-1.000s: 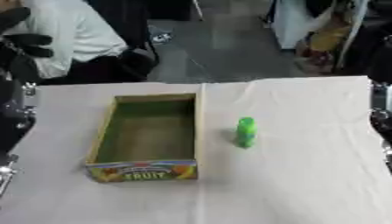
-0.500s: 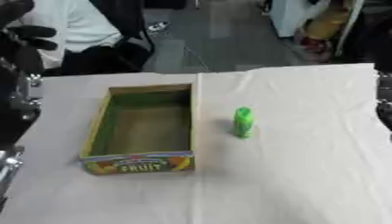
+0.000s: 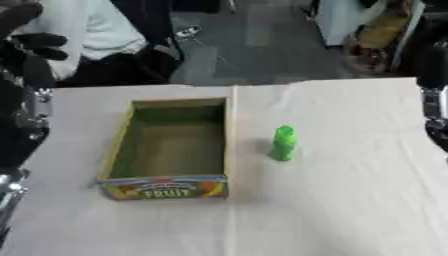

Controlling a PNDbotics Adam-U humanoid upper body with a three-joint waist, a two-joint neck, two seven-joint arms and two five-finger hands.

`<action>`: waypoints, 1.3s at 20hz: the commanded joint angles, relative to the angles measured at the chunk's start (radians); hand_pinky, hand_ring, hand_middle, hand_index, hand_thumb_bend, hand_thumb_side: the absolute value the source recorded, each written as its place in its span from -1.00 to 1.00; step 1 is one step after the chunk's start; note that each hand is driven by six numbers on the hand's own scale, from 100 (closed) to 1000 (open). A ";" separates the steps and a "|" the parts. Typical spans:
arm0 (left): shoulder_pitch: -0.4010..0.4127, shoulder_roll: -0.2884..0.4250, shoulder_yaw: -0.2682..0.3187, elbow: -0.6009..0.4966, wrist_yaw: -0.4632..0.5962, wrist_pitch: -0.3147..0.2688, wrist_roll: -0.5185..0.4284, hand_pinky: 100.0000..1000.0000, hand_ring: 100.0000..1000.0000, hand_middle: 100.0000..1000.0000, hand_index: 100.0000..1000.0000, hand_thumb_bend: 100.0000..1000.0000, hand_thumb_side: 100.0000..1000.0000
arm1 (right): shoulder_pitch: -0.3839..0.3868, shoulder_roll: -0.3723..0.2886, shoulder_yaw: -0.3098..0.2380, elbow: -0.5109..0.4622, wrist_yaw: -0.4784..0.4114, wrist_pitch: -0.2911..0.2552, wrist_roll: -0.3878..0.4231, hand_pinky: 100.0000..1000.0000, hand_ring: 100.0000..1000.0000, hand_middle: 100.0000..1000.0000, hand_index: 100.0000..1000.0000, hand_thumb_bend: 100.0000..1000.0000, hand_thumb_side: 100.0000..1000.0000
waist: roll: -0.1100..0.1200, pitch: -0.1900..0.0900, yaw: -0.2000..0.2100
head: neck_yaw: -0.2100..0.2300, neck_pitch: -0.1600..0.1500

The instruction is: Pick up objects on the table and place them in the box.

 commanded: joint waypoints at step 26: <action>-0.002 0.018 -0.004 -0.015 0.010 0.002 -0.027 0.21 0.28 0.68 0.76 -0.55 0.11 | -0.360 0.018 0.141 0.916 0.224 -0.251 0.214 -1.00 0.31 0.62 0.80 0.34 0.68 | 0.001 -0.016 0.015 | -0.052 0.022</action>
